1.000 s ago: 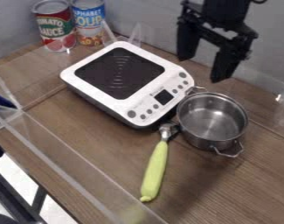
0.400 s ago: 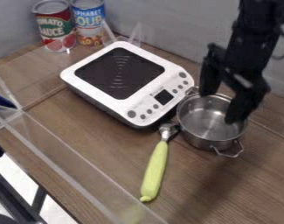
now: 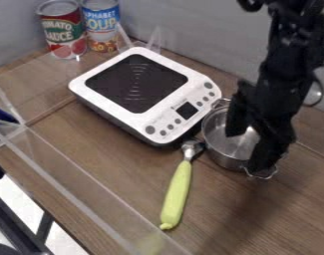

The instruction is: Remove silver pot from the white and black stove top and place it on the table

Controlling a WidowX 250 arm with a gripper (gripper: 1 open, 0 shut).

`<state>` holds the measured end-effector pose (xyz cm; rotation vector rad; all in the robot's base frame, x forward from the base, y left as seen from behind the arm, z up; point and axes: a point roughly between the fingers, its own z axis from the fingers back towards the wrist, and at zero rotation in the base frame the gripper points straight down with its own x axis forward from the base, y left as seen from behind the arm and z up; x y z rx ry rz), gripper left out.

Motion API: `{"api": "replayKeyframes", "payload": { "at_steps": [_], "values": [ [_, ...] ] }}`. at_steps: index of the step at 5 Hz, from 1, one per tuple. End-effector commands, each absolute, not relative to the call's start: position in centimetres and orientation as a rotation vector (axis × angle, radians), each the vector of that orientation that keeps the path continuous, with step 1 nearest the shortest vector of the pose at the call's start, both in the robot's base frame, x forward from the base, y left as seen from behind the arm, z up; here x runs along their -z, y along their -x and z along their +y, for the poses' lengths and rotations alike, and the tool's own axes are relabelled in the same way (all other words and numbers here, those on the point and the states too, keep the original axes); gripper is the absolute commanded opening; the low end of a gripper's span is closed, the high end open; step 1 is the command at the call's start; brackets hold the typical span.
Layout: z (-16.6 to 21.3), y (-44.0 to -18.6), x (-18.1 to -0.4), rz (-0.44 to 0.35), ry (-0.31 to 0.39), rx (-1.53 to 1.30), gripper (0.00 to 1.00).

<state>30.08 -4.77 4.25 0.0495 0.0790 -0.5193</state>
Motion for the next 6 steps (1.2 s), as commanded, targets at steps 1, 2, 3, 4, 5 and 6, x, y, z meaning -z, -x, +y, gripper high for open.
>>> {"api": "replayKeyframes", "payload": {
  "at_steps": [1, 2, 3, 4, 5, 6],
  "values": [
    [-5.2, -29.7, -7.4, -0.004, -0.072, 0.592, 1.0],
    [-5.2, -28.9, -8.6, -0.024, -0.083, 0.637, 1.0],
    [-4.8, -29.1, -8.0, -0.036, -0.091, 0.672, 1.0],
    [-4.4, -29.5, -7.0, -0.048, -0.101, 0.716, 1.0],
    [-3.5, -29.8, -6.1, -0.051, -0.112, 0.615, 1.0],
    [-2.6, -29.9, -5.5, -0.06, -0.127, 0.505, 1.0]
  ]
}}
